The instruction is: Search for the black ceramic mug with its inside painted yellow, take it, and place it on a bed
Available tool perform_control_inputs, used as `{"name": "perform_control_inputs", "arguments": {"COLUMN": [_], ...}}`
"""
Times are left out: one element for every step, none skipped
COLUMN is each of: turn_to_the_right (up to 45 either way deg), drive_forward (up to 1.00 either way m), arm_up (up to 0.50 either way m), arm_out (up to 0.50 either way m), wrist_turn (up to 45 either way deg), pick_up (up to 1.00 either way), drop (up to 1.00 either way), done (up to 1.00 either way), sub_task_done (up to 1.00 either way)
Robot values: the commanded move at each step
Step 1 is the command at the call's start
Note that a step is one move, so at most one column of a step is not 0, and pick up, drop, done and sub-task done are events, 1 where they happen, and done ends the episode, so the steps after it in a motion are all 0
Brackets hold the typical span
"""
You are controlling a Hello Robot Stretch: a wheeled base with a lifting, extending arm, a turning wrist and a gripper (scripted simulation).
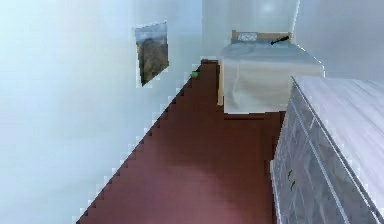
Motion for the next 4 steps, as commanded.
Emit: {"name": "perform_control_inputs", "arguments": {"turn_to_the_right": [-27.0,0.0,0.0,0.0], "drive_forward": [0.0,0.0,0.0,0.0], "arm_up": [0.0,0.5,0.38,0.0], "arm_out": [0.0,0.0,0.0,0.38], "wrist_turn": [0.0,0.0,0.0,0.0], "pick_up": [0.0,0.0,0.0,0.0], "drop": [0.0,0.0,0.0,0.0], "done": [0.0,0.0,0.0,0.0], "sub_task_done": [0.0,0.0,0.0,0.0]}}
